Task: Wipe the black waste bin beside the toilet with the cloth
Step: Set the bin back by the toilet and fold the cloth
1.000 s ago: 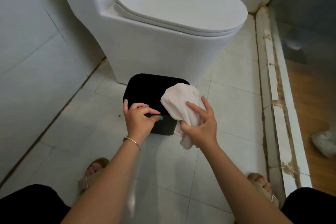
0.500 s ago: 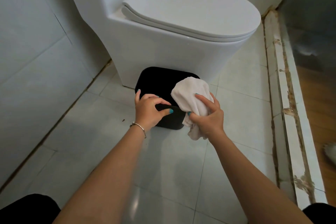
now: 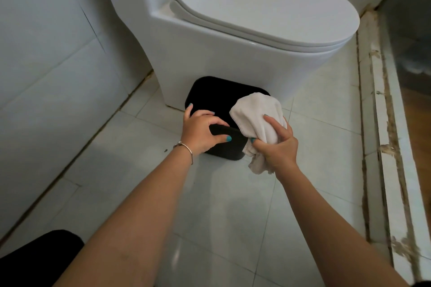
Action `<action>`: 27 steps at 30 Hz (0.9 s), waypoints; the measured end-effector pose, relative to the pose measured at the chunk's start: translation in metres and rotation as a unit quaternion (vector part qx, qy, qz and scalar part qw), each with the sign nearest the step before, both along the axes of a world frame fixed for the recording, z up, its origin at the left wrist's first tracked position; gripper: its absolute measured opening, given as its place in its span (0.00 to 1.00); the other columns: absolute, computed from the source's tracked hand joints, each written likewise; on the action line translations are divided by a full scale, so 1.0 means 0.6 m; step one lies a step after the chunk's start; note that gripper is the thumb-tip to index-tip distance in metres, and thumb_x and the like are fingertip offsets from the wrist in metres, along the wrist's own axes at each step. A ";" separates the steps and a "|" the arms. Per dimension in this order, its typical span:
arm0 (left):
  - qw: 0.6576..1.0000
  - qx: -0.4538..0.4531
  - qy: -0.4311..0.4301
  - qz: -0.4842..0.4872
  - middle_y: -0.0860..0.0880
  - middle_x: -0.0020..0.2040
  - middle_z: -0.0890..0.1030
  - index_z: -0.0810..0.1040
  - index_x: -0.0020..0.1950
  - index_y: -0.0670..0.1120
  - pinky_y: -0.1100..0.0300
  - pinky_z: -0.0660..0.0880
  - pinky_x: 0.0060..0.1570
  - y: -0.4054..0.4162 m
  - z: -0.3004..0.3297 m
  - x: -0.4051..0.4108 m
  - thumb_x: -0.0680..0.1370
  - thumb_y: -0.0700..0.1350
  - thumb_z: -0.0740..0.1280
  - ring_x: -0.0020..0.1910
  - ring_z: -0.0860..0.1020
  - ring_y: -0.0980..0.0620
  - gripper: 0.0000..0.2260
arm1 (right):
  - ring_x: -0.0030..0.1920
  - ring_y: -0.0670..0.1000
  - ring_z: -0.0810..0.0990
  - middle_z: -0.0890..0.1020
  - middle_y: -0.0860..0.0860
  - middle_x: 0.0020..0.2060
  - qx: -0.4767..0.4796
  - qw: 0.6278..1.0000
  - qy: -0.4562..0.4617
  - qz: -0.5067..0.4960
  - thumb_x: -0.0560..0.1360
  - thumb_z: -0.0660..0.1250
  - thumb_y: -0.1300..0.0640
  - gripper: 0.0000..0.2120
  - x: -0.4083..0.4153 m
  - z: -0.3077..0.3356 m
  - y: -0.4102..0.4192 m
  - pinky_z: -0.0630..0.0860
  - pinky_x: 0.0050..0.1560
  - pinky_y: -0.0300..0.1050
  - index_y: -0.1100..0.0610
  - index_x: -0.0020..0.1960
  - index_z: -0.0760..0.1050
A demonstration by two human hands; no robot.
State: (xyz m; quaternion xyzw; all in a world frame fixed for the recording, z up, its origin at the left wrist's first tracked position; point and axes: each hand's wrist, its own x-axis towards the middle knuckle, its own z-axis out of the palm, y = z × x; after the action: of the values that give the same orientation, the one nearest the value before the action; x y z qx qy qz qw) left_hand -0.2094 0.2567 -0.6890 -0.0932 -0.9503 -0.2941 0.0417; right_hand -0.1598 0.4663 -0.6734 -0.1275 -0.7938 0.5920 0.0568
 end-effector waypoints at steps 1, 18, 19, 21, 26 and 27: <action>1.000 -0.001 -0.006 -0.003 0.55 0.61 0.76 0.81 0.50 0.62 0.53 0.37 0.72 -0.001 0.003 0.000 0.66 0.62 0.73 0.68 0.65 0.56 0.15 | 0.62 0.45 0.70 0.69 0.44 0.66 -0.001 1.000 -0.003 0.000 0.63 0.77 0.60 0.27 0.000 0.000 0.000 0.69 0.50 0.27 0.29 0.49 0.78; 0.984 0.052 -0.146 -0.090 0.52 0.76 0.61 0.60 0.73 0.64 0.44 0.44 0.74 -0.001 0.097 0.035 0.70 0.60 0.72 0.77 0.45 0.47 0.35 | 0.65 0.41 0.70 0.66 0.43 0.73 -0.124 0.992 0.003 -0.003 0.65 0.75 0.66 0.25 0.044 0.085 -0.004 0.72 0.52 0.30 0.37 0.50 0.82; 0.984 0.062 -0.141 -0.091 0.52 0.76 0.61 0.60 0.73 0.64 0.45 0.44 0.74 0.003 0.103 0.037 0.70 0.60 0.71 0.77 0.46 0.47 0.34 | 0.64 0.40 0.70 0.66 0.43 0.73 -0.127 0.992 0.010 -0.003 0.65 0.75 0.66 0.25 0.050 0.095 -0.004 0.72 0.50 0.29 0.37 0.51 0.82; 0.984 0.088 -0.126 -0.090 0.53 0.76 0.62 0.60 0.73 0.64 0.46 0.44 0.74 0.011 0.115 0.045 0.71 0.59 0.70 0.77 0.48 0.48 0.33 | 0.65 0.41 0.70 0.66 0.43 0.73 -0.134 0.991 0.026 -0.003 0.66 0.75 0.66 0.25 0.062 0.116 -0.002 0.72 0.52 0.30 0.38 0.52 0.82; 0.957 0.249 -0.115 -0.095 0.59 0.72 0.67 0.62 0.75 0.57 0.55 0.57 0.72 0.044 0.171 0.088 0.75 0.55 0.69 0.73 0.61 0.56 0.31 | 0.63 0.43 0.74 0.69 0.42 0.71 -0.169 0.984 0.057 0.000 0.66 0.75 0.66 0.25 0.103 0.171 0.009 0.76 0.56 0.37 0.39 0.54 0.82; 0.946 0.286 -0.120 -0.094 0.59 0.71 0.67 0.61 0.75 0.55 0.58 0.60 0.70 0.052 0.187 0.099 0.75 0.54 0.69 0.72 0.63 0.58 0.31 | 0.62 0.41 0.74 0.69 0.42 0.71 -0.171 0.983 0.066 0.004 0.66 0.75 0.66 0.25 0.113 0.183 0.011 0.76 0.55 0.36 0.39 0.53 0.82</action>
State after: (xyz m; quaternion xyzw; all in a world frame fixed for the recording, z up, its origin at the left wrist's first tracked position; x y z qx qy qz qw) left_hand -0.1501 0.2879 -0.5771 -0.1303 -0.8111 -0.5653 -0.0751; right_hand -0.0922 0.4729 -0.5634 -0.0927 -0.6758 0.7264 0.0839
